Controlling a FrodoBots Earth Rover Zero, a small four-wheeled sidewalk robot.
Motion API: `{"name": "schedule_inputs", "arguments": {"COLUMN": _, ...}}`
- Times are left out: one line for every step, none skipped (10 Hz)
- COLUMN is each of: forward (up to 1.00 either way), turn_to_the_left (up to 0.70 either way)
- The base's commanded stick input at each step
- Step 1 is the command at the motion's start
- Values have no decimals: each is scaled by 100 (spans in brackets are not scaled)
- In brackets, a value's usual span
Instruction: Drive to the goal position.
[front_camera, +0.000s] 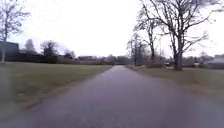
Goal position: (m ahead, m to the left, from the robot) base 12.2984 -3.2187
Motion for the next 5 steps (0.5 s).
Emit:
{"name": "schedule_inputs", "arguments": {"forward": 100, "turn_to_the_left": -27}}
{"name": "schedule_inputs", "arguments": {"forward": 100, "turn_to_the_left": -40}}
{"name": "schedule_inputs", "arguments": {"forward": 100, "turn_to_the_left": -40}}
{"name": "schedule_inputs", "arguments": {"forward": 100, "turn_to_the_left": -40}}
{"name": "schedule_inputs", "arguments": {"forward": 100, "turn_to_the_left": -25}}
